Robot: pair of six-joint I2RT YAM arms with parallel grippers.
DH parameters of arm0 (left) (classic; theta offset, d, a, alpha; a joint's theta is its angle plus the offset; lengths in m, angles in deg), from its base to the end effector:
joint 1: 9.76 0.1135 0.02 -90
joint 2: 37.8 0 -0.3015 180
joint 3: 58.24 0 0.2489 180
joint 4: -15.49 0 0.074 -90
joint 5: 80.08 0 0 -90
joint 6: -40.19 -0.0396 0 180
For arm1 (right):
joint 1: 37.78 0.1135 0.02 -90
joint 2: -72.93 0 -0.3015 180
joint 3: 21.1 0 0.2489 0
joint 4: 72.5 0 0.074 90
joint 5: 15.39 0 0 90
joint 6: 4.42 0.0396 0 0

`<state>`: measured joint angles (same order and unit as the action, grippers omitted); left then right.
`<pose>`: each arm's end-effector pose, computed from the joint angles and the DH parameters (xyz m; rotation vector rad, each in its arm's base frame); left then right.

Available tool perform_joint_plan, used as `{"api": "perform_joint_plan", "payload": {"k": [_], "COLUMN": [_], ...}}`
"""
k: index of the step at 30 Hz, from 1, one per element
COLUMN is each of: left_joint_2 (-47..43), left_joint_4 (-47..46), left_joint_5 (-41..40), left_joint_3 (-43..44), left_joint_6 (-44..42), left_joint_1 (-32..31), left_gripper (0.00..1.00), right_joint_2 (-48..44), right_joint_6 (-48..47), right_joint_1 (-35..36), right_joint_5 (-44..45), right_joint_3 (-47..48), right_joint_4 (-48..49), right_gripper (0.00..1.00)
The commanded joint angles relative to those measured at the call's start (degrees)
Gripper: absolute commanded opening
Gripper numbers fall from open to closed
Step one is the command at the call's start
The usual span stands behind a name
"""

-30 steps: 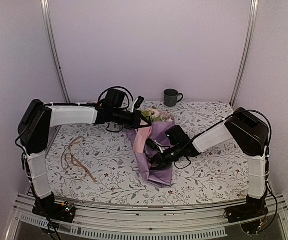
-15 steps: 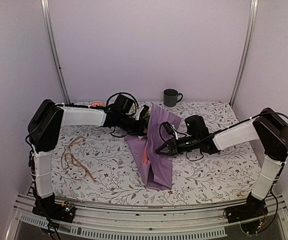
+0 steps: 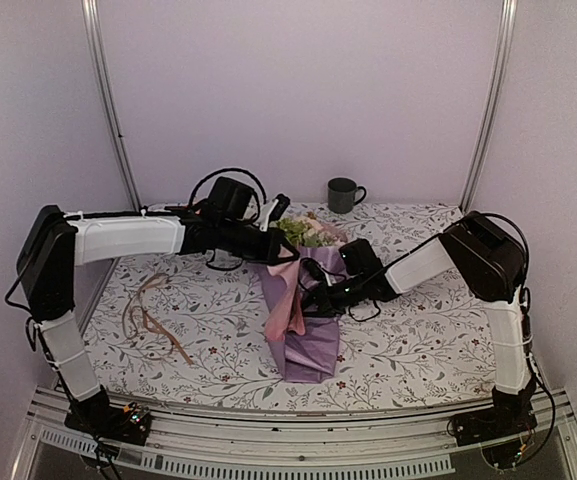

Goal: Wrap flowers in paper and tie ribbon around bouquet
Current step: Fold the 2/3-folded wrapping paper at the center of the board.

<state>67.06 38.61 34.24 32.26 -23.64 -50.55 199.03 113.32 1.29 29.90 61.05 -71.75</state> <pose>0.3117 -0.2905 0.2762 0.5535 2.3274 -1.0750 0.3328 0.3061 0.1144 -0.6863 2.4323 1.4470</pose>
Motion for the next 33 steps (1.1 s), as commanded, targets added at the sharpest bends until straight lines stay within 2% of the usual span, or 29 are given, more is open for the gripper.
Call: {"api": "perform_joint_plan", "payload": {"k": [1,5,10,19,24,29,33], "left_joint_2": [-1.67,-0.21,7.05,11.48,13.58,18.44,21.38], "left_joint_4": [-1.48,-5.81,-10.27,-13.53,-9.9,-7.06,-5.62], "left_joint_5": [2.02,2.97,4.57,2.06,1.31,2.15,2.53], "left_joint_3": [-1.44,-1.61,0.49,-1.81,0.06,4.54,7.9], "left_joint_6": [0.14,1.84,5.12,7.28,4.49,2.33,1.63], "left_joint_1": [-2.14,-3.35,-3.47,-2.84,-2.82,-3.14,-3.61], "left_gripper": [0.0,0.0,0.0,0.0,0.0,0.0,0.0], "right_joint_2": [2.38,4.05,-0.72,-12.55,-17.65,-24.57,-31.44], "right_joint_6": [1.74,3.6,12.49,24.9,26.53,23.77,23.07], "right_joint_1": [0.11,-0.38,-0.44,-2.08,-2.83,-3.47,-5.53], "right_joint_5": [3.55,0.45,-3.97,6.19,11.36,15.15,17.53], "right_joint_3": [0.7,3.18,-2.2,-13.7,-18.37,-21.84,-28.36], "right_joint_4": [-3.28,-1.5,11.74,25.22,25.28,19.43,15.89], "right_gripper": [0.04,0.04,0.03,0.05,0.05,0.06,0.06]}}
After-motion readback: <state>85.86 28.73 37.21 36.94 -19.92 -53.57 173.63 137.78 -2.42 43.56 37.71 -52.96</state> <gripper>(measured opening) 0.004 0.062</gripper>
